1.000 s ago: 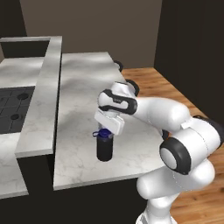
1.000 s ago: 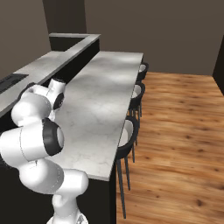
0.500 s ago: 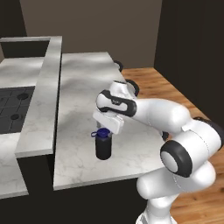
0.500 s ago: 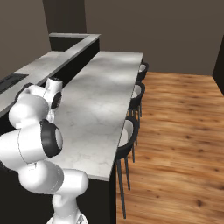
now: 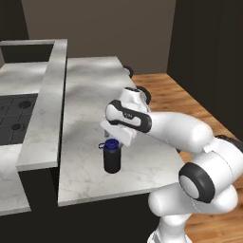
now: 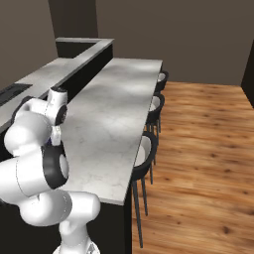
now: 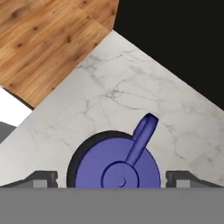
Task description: Move the drinks to the dining counter.
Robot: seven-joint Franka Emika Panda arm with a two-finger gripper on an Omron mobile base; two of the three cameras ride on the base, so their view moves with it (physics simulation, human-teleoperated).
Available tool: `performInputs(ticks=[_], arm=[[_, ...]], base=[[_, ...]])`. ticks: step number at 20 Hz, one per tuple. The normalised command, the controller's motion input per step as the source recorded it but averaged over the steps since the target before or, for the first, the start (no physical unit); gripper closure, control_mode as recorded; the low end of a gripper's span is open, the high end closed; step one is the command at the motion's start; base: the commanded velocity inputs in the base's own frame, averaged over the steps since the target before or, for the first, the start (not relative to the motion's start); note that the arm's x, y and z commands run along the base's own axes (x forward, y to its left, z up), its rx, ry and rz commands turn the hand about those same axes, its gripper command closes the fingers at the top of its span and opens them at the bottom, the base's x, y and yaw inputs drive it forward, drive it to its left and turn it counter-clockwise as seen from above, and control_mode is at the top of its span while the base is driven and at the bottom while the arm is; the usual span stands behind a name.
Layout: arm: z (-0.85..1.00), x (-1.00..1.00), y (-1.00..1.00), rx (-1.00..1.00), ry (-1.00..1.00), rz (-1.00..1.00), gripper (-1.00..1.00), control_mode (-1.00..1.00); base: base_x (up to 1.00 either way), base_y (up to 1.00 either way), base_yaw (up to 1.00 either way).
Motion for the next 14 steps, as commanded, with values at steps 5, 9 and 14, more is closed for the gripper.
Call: performInputs(ticks=[5,9,14], arm=[[0.86,-0.05,-0.2,0.0,-0.03,0.03,-1.0,-1.0],[1.0,-0.01,-0.17,0.0,-0.03,-0.01,-1.0,-1.0],[0.85,-0.08,-0.09,0.0,-0.06,-0.31,-1.0,-1.0]], base=[[0.0,0.0,0.0],[0.0,0.0,0.0],[0.0,0.0,0.0]])
